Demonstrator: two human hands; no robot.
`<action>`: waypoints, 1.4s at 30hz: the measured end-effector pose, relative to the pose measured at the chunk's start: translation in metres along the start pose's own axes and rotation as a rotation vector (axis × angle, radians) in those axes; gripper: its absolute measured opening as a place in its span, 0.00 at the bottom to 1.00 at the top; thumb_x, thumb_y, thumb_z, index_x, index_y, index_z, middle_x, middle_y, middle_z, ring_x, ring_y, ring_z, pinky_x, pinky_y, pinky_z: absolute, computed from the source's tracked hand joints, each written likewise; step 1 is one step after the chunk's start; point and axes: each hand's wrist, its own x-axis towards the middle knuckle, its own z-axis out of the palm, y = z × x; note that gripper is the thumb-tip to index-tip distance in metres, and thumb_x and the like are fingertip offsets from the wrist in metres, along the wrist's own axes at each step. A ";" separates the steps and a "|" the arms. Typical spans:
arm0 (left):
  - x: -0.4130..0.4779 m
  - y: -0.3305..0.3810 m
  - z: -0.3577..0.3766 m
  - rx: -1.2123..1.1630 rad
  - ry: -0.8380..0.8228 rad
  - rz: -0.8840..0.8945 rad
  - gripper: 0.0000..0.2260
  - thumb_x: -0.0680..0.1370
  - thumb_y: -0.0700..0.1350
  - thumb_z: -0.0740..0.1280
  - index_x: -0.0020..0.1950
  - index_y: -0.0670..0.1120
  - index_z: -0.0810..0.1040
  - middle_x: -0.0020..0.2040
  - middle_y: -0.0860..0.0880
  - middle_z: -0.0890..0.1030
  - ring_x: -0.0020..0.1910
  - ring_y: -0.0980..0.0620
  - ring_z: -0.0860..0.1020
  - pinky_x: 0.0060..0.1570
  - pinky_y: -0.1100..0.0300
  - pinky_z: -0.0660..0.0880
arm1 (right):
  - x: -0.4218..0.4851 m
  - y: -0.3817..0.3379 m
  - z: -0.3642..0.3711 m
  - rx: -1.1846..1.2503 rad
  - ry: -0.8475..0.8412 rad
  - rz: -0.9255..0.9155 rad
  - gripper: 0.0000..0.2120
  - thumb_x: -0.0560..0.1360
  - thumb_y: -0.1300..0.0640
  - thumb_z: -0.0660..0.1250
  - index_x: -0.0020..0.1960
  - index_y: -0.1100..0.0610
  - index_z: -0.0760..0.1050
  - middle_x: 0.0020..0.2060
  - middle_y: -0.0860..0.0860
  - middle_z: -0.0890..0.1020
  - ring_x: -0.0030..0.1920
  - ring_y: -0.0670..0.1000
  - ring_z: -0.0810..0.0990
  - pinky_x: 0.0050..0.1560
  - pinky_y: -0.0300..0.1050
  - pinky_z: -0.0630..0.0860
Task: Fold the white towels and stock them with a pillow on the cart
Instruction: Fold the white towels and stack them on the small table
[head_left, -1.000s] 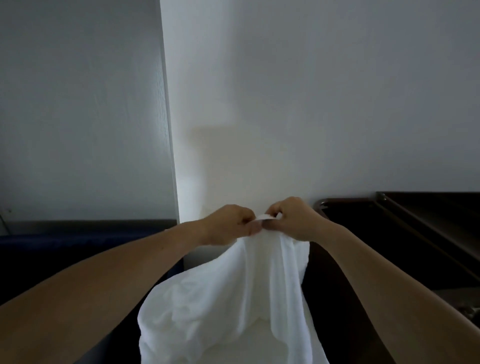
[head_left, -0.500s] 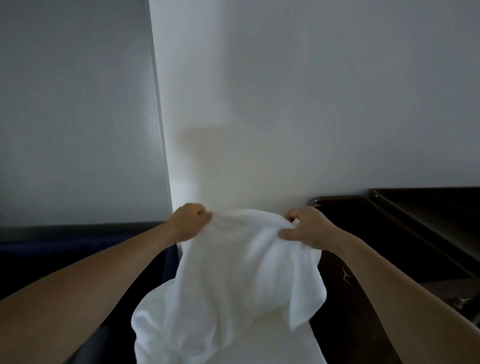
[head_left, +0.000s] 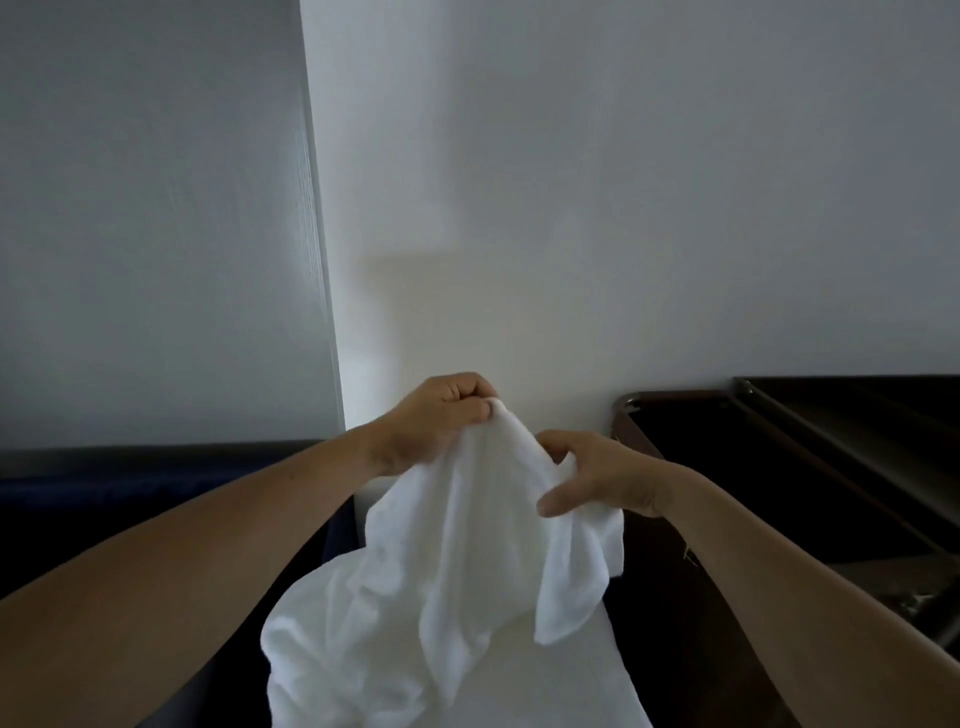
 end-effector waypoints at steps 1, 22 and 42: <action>0.000 0.004 -0.002 -0.038 0.000 0.006 0.09 0.76 0.45 0.64 0.39 0.55 0.80 0.39 0.58 0.79 0.39 0.60 0.76 0.44 0.63 0.73 | 0.000 0.000 0.001 0.059 -0.056 0.002 0.24 0.64 0.51 0.80 0.58 0.47 0.79 0.53 0.49 0.84 0.54 0.55 0.84 0.55 0.51 0.81; -0.001 -0.002 -0.015 0.046 0.175 0.026 0.12 0.78 0.38 0.60 0.40 0.50 0.78 0.33 0.61 0.77 0.31 0.65 0.73 0.28 0.73 0.68 | 0.022 0.012 0.029 -0.196 0.166 -0.011 0.11 0.66 0.47 0.81 0.42 0.45 0.81 0.40 0.42 0.81 0.43 0.43 0.79 0.46 0.37 0.74; -0.005 -0.002 0.004 0.198 -0.292 -0.245 0.08 0.79 0.52 0.70 0.52 0.50 0.85 0.47 0.53 0.86 0.45 0.55 0.84 0.45 0.63 0.79 | 0.006 0.012 -0.016 0.337 0.280 0.046 0.23 0.62 0.52 0.80 0.54 0.54 0.79 0.50 0.55 0.83 0.51 0.58 0.84 0.45 0.50 0.82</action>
